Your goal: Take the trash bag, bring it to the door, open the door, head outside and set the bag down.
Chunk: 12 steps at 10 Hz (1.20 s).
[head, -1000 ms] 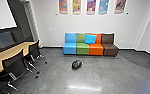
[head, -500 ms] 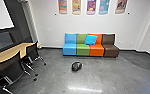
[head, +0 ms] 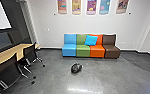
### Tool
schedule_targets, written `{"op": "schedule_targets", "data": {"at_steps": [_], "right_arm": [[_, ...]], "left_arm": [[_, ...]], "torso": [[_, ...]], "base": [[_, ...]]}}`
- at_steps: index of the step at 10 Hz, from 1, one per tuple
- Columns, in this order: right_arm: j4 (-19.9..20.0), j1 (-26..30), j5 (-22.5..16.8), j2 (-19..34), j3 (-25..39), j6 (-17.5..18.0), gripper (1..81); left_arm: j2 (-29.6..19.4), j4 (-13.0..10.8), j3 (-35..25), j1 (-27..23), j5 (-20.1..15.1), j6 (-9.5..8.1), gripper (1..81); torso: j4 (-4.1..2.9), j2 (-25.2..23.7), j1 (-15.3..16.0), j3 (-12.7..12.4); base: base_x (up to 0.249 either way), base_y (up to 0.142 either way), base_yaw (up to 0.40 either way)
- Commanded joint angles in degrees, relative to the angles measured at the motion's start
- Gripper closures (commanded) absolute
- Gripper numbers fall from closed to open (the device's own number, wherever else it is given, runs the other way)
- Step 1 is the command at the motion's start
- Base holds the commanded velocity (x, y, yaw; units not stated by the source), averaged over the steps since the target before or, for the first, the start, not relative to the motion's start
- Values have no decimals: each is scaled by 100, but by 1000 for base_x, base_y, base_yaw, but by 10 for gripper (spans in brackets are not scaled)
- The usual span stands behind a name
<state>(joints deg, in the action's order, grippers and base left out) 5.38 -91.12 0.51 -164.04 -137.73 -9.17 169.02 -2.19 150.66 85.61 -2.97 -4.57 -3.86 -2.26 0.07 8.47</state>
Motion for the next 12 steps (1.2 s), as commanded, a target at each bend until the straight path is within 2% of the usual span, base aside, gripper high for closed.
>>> {"op": "schedule_targets", "data": {"at_steps": [1, 12], "right_arm": [[-10, 125, -368, 26, 63, -50, 10], [-1, 116, -359, 0, 63, -59, 10]], "left_arm": [[-44, 17, -19, -190, -362, 9, 10], [-52, 17, -19, -189, -362, 9, 10]], "torso": [[0, 0, 0, 0], [0, 0, 0, 0]], "base": [[176, 0, 0], [173, 0, 0]]}}
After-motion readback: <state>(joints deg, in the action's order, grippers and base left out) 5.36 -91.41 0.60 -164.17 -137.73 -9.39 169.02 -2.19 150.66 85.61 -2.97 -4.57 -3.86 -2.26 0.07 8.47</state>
